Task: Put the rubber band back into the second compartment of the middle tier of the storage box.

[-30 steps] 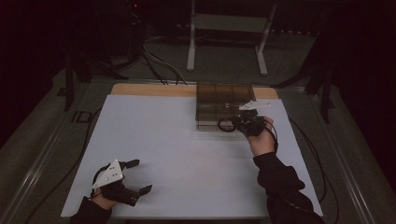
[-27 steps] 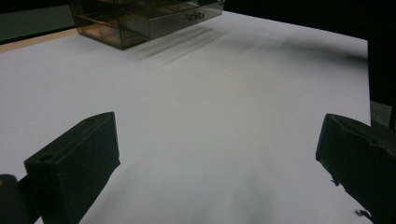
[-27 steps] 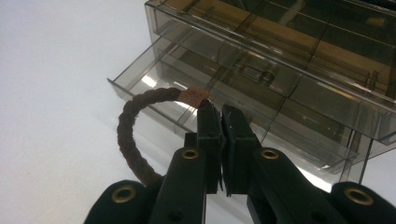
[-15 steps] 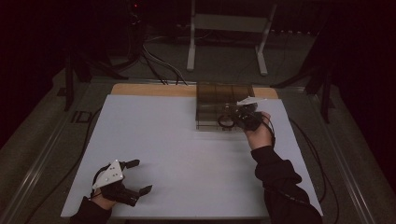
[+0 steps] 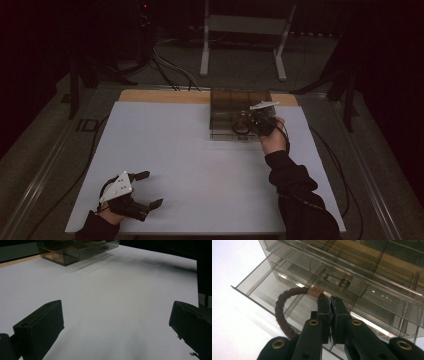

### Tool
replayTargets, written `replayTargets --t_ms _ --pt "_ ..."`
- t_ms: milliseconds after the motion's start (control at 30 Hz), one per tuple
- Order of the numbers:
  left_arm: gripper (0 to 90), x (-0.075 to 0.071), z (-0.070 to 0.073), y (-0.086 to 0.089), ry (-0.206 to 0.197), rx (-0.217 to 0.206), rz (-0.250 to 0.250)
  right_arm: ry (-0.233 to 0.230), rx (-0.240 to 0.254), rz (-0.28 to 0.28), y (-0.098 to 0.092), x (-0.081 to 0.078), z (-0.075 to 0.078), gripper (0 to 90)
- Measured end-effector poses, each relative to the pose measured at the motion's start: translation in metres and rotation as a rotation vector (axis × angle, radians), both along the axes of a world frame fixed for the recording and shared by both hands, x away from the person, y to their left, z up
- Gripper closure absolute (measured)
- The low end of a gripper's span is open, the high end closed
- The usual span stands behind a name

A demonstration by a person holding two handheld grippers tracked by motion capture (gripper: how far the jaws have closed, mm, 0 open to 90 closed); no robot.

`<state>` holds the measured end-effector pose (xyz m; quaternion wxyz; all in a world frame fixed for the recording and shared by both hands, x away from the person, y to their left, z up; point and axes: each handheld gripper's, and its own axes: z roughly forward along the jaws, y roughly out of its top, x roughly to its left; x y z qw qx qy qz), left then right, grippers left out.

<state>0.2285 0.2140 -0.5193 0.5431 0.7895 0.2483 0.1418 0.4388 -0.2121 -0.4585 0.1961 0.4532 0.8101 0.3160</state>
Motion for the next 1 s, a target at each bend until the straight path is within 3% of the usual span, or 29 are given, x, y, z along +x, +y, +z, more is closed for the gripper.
replayTargets --t_ms 667,1000 --pt "0.3 0.000 -0.001 0.000 0.001 0.003 0.000 0.052 -0.063 -0.018 0.001 0.016 -0.022 86.6" --pt "0.3 0.000 -0.001 0.000 0.004 0.005 -0.002 0.068 -0.064 -0.014 0.003 0.017 -0.025 85.7"
